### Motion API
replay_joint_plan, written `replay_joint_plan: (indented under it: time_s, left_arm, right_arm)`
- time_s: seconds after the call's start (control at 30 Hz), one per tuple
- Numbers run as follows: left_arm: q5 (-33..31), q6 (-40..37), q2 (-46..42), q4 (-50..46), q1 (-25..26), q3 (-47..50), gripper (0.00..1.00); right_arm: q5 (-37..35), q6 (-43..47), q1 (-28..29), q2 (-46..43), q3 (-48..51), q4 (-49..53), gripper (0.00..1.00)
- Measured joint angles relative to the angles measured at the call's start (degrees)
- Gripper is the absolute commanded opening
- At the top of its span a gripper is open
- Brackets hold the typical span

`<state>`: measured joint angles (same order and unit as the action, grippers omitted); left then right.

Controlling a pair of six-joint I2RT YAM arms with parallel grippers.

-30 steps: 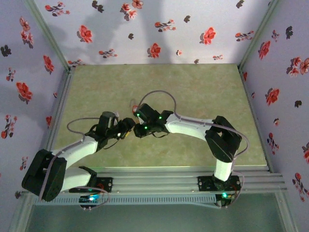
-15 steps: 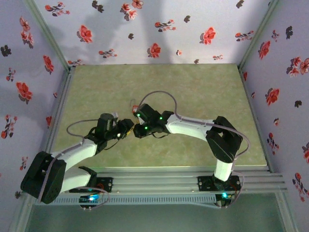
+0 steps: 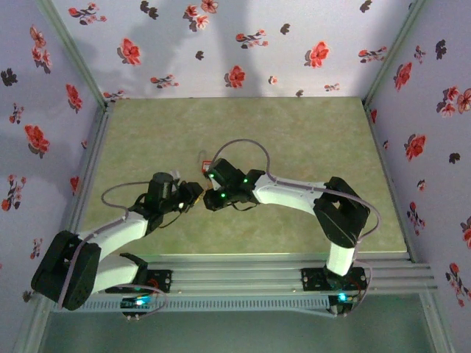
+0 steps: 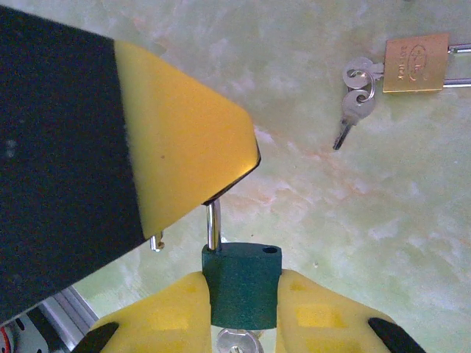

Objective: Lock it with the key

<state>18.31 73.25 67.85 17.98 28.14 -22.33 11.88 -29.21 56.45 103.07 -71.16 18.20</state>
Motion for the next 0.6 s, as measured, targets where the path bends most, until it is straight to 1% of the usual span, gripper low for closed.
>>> replay_joint_plan:
  time_s: [0.17, 0.2, 0.3, 0.53, 0.6]
  left_arm:
    - [0.0, 0.0, 0.0, 0.0, 0.0, 0.0, 0.13]
    - [0.0, 0.0, 0.0, 0.0, 0.0, 0.0, 0.11]
    - [-0.1, -0.2, 0.0, 0.0, 0.0, 0.0, 0.0]
    - [0.2, -0.3, 0.0, 0.0, 0.0, 0.0, 0.0]
    - [0.3, -0.3, 0.0, 0.0, 0.0, 0.0, 0.0]
  right_arm:
    - [0.0, 0.0, -0.4, 0.0, 0.0, 0.0, 0.2]
    - [0.0, 0.0, -0.4, -0.1, 0.0, 0.0, 0.2]
    - [0.0, 0.0, -0.4, -0.7, 0.3, 0.1, 0.2]
    - [0.0, 0.0, -0.4, -1.1, 0.8, 0.0, 0.2]
    - [0.0, 0.0, -0.4, -1.3, 0.8, 0.0, 0.23]
